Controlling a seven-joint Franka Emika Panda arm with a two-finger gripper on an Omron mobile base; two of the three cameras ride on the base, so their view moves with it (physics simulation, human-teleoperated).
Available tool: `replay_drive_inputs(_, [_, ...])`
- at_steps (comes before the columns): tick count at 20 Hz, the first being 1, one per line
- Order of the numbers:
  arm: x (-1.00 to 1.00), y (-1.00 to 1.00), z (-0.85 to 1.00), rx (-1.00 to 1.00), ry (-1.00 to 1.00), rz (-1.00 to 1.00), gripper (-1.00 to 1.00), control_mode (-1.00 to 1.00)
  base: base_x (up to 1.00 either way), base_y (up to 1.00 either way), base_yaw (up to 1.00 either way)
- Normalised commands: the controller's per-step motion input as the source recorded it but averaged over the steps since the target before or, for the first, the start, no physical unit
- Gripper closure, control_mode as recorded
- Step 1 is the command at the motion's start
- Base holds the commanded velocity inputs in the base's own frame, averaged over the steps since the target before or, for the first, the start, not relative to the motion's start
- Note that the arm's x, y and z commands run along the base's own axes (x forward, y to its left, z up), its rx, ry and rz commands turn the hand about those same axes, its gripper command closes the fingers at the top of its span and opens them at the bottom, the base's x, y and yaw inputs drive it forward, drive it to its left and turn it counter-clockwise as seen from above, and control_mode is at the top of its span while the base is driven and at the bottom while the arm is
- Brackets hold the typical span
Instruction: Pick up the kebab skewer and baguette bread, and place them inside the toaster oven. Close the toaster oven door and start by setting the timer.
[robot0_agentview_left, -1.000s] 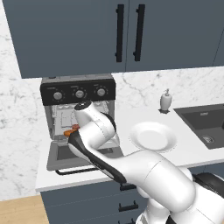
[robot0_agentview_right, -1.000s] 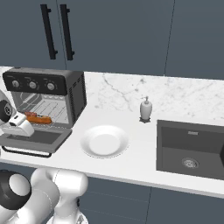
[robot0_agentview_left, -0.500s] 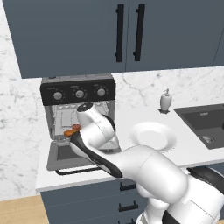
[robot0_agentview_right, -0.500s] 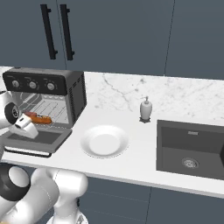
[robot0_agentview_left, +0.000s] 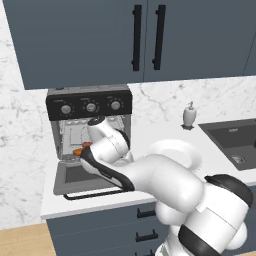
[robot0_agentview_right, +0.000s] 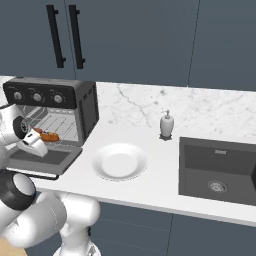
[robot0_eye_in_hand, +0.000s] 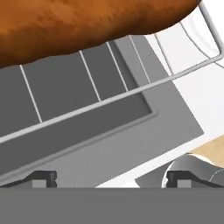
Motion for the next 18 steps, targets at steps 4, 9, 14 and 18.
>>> replay_drive_inputs(4, [0.25, 0.00, -0.04, 0.01, 0.00, -0.02, -1.00, -1.00, 0.00, 0.00, 0.00])
replay_drive_inputs(9, [0.43, 0.00, 0.00, 0.00, 0.00, -0.06, -1.00, -1.00, 0.00, 0.00, 0.00])
replay_drive_inputs(14, [0.55, 0.00, 0.00, 0.00, 0.00, -0.09, -1.00, -1.00, 0.00, 0.00, 0.00])
replay_drive_inputs(18, [0.60, 0.00, 0.00, 0.00, 0.00, -0.12, -1.00, -1.00, 0.00, 0.00, 0.00])
